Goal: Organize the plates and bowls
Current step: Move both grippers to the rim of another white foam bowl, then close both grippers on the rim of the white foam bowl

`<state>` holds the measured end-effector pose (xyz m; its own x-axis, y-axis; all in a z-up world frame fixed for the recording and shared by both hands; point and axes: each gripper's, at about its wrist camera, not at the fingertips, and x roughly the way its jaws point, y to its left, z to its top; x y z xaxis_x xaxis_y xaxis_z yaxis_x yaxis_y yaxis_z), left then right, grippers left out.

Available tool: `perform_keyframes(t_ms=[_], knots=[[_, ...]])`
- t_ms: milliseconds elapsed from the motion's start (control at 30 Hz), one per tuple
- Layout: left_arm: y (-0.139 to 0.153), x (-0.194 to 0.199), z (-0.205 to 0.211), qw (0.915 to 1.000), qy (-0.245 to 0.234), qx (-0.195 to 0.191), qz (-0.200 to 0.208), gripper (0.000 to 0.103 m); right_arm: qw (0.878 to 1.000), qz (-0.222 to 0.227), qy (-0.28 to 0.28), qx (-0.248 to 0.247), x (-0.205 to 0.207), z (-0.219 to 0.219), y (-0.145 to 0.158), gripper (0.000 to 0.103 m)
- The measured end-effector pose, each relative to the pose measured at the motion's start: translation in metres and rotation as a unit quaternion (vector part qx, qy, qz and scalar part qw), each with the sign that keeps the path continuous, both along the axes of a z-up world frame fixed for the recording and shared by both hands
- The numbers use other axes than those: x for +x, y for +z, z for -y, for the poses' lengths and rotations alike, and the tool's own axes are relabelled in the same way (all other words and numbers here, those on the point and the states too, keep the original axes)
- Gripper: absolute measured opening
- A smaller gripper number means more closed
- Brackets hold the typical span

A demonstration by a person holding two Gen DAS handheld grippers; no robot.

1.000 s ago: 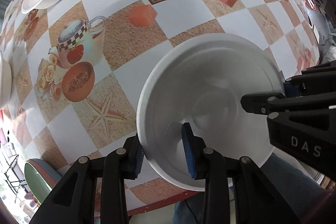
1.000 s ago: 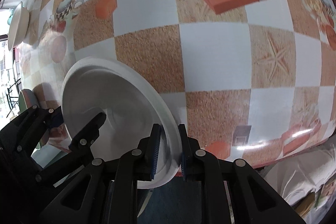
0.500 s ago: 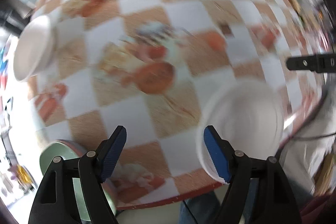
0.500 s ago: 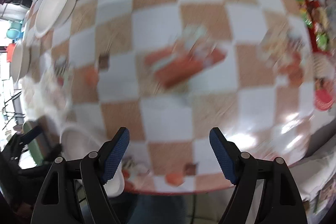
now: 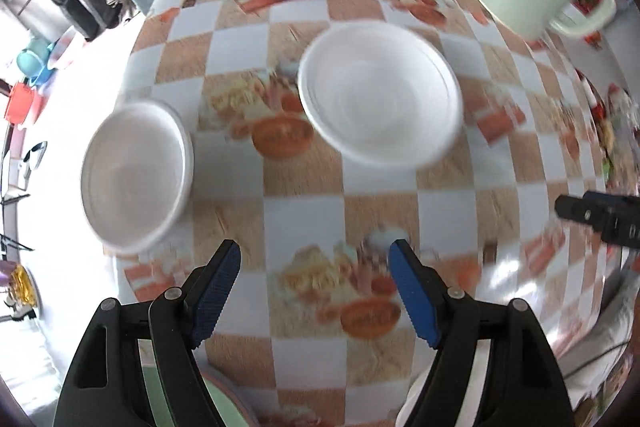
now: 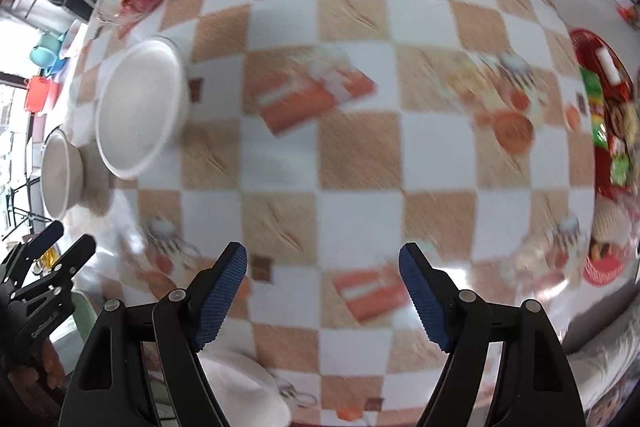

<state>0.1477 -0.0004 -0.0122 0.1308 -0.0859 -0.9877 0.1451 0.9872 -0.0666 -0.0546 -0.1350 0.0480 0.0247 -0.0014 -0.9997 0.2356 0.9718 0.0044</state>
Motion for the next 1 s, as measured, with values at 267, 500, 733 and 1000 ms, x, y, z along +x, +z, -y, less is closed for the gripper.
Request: perform_keyframes(t_ms=[267,500,733,1000], knots=[[-0.011,0.045,0.0,0.9996,0.027,0.007,0.008,0.08,1.0,0.005,0.017,0.016,0.06,-0.037,-0.019,0.08],[-0.024,0.086,-0.001,0.9988,0.047,0.013,0.011,0.08,1.0,0.007,0.01,0.024,0.101,-0.053,-0.037,0.08],[-0.045,0.11,0.008,0.9988,0.028,0.039,0.006,0.08,1.0,0.0,0.01,0.023,0.128,-0.06,-0.057,0.08],[-0.068,0.122,0.009,0.9987,0.019,0.045,-0.016,0.079,0.999,-0.012,0.019,0.027,0.137,-0.065,-0.074,0.08]])
